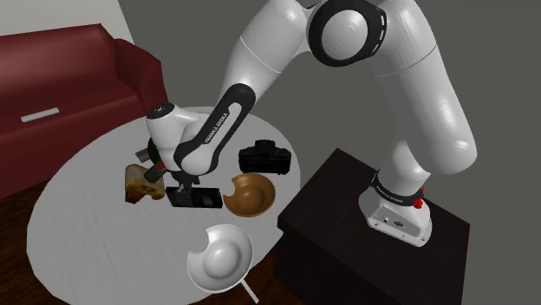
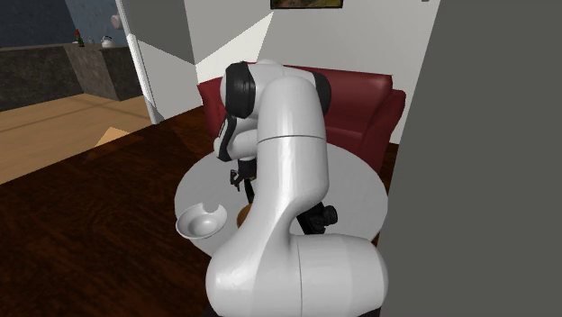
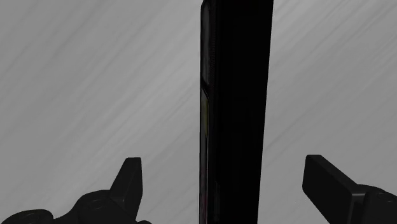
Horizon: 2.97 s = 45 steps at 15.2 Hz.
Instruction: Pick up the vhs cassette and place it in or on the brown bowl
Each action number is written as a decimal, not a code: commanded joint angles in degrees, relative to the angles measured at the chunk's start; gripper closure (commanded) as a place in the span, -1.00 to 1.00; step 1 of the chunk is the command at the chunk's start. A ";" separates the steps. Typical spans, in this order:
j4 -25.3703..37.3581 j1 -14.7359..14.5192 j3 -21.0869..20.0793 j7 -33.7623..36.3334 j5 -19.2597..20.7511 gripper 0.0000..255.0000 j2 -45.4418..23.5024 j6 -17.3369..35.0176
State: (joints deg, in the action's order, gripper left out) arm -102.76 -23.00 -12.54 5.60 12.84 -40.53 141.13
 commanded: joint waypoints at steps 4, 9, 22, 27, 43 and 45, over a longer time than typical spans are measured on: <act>0.05 -0.03 0.02 0.02 0.02 -1.00 -0.10 0.07; 0.05 -0.02 0.02 0.02 0.02 1.00 -0.09 0.06; -0.78 0.71 -0.97 -0.62 -1.04 1.00 4.06 -3.23; -0.99 1.18 -1.63 -1.12 -1.85 1.00 6.84 -5.77; 0.50 2.35 -3.31 -2.70 -4.44 1.00 14.51 -14.75; -2.65 2.97 -3.59 -3.08 -5.03 1.00 17.06 -14.07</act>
State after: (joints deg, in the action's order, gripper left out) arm -103.87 -20.29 -15.96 2.66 8.13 -24.85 126.84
